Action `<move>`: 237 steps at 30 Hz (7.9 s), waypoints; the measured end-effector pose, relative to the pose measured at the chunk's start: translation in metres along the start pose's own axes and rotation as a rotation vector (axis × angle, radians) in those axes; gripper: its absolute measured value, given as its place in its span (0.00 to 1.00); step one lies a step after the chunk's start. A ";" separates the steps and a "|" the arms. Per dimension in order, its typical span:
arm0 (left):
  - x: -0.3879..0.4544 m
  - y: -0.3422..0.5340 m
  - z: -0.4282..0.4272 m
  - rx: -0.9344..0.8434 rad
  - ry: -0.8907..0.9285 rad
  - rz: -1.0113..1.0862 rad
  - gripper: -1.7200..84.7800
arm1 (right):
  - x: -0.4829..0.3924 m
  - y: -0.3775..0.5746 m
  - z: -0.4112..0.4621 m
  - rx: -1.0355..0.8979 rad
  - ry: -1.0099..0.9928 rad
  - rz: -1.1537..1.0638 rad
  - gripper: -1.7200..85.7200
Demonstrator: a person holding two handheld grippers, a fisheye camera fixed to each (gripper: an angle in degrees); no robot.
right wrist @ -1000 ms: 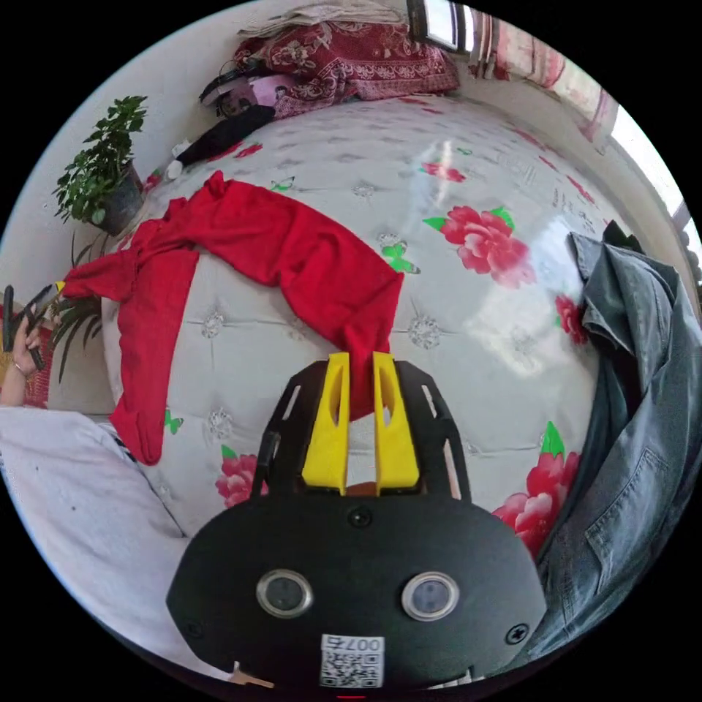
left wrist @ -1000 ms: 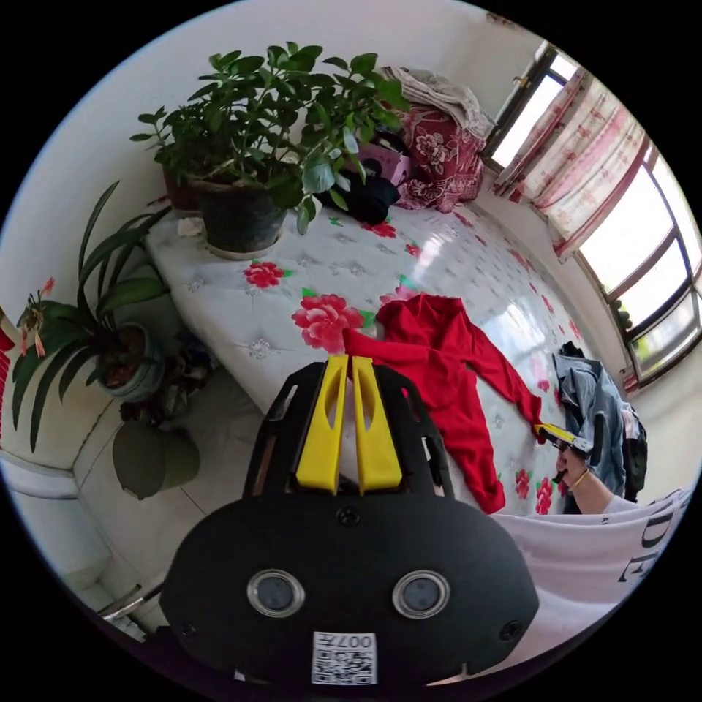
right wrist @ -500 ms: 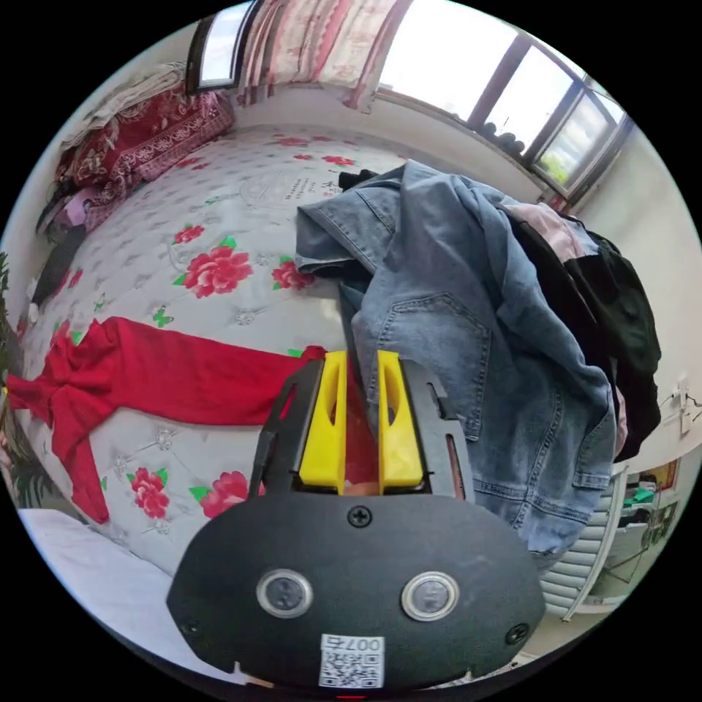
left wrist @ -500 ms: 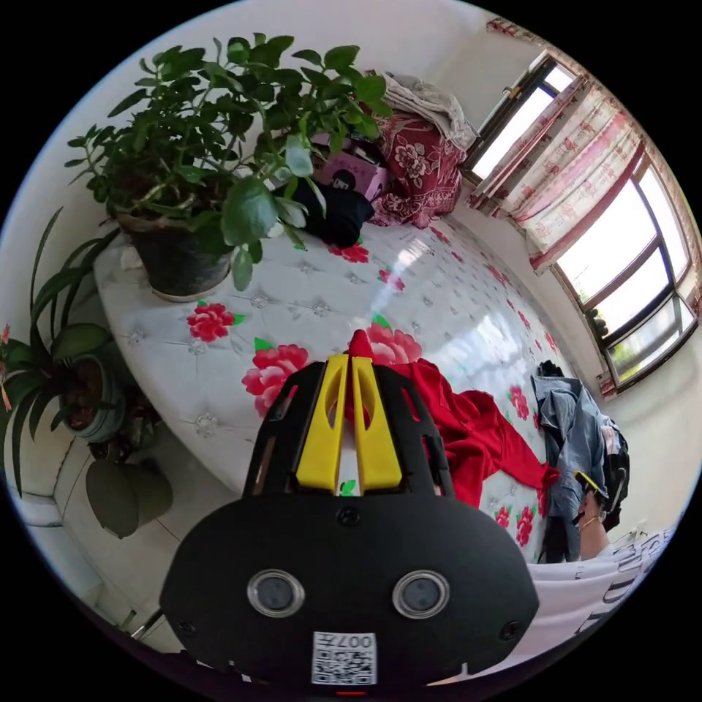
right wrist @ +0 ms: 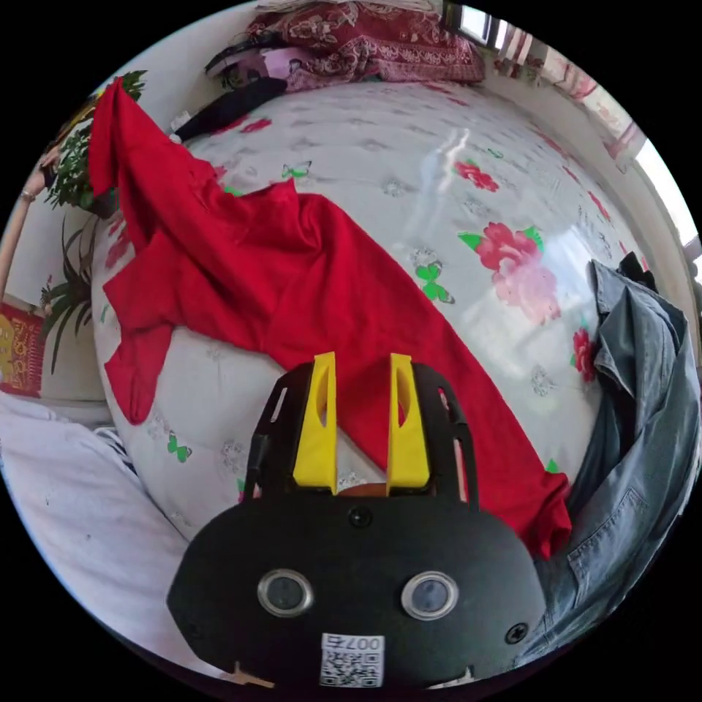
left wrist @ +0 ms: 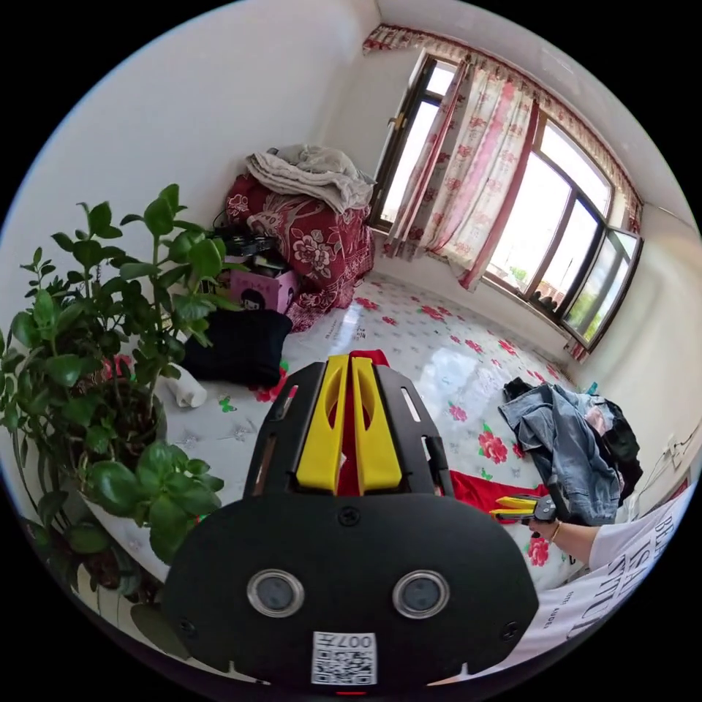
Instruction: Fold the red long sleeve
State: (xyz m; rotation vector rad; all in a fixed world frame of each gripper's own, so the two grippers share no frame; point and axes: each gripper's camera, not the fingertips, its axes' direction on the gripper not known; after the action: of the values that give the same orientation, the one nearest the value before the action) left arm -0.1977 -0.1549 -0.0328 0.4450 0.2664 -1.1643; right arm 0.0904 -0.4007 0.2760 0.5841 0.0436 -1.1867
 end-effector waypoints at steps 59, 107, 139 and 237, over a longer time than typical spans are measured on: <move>0.054 0.211 0.129 -0.476 0.223 -0.042 0.02 | 0.002 0.010 -0.238 0.388 -0.389 0.168 0.05; -0.098 0.234 0.072 -0.793 0.509 -0.306 0.01 | -0.041 0.161 -0.269 -0.110 -0.209 0.103 0.09; -0.027 0.204 0.042 -0.620 0.487 0.079 0.01 | 0.016 0.165 -0.395 0.297 -0.358 0.126 0.02; -0.061 0.284 0.150 -0.619 0.090 0.126 0.09 | 0.052 0.176 -0.249 0.215 -0.256 0.397 0.08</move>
State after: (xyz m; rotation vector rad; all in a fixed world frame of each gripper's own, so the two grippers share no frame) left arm 0.0386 -0.0831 0.1819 -0.0323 0.6438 -0.8818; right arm 0.3319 -0.2901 0.1183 0.5910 -0.4055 -0.8741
